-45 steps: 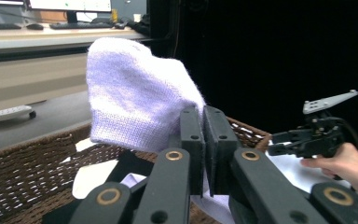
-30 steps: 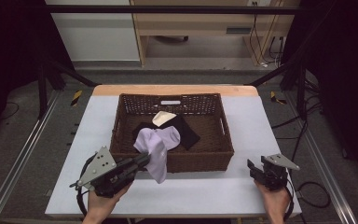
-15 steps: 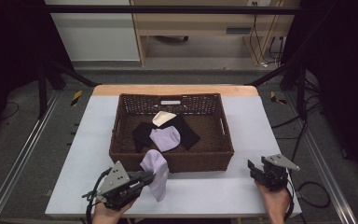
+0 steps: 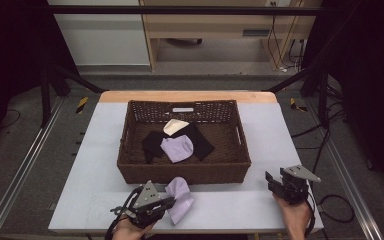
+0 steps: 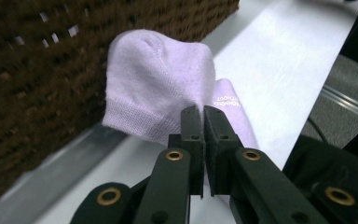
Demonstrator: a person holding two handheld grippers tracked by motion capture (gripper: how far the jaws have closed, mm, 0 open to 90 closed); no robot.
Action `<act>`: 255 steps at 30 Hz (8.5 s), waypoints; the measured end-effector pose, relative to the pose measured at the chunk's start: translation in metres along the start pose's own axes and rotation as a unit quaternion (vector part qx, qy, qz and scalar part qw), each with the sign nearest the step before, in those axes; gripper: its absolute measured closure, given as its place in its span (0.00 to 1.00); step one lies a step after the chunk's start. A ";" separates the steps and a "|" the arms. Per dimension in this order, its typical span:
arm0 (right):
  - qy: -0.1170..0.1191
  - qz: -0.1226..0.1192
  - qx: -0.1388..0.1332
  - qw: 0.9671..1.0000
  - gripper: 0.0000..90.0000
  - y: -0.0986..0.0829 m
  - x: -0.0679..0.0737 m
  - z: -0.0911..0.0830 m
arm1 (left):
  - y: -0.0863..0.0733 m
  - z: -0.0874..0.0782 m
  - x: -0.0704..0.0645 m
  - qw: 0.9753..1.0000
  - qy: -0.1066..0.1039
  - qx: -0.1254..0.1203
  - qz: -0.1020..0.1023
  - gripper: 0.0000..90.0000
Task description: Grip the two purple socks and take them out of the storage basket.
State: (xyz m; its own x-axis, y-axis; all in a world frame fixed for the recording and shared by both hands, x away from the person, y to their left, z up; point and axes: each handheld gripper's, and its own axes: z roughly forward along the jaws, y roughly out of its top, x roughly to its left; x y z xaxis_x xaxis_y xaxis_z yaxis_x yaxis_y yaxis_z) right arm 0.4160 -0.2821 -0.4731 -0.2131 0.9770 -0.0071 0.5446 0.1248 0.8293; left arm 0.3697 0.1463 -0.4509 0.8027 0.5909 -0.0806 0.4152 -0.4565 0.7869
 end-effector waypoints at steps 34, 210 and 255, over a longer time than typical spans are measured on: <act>0.003 0.009 0.000 1.000 0.47 0.001 -0.002 0.003 | 0.056 -0.054 0.023 0.989 0.084 -0.114 -0.030 0.39; -0.001 0.008 0.016 1.000 0.46 -0.001 -0.003 0.006 | 0.124 -0.098 0.037 0.963 0.073 -0.260 0.008 0.94; 0.000 0.007 0.024 1.000 0.45 -0.002 -0.001 0.007 | 0.003 -0.012 0.023 0.999 0.040 -0.009 -0.027 0.70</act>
State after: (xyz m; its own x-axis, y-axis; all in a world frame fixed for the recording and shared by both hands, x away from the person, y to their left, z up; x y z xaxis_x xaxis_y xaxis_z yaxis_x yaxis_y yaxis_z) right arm 0.4211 -0.2823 -0.4785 -0.2062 0.9785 0.0040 0.5858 0.1202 0.8015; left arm 0.3838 0.1667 -0.4432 0.7427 0.6654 -0.0748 0.4486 -0.4116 0.7933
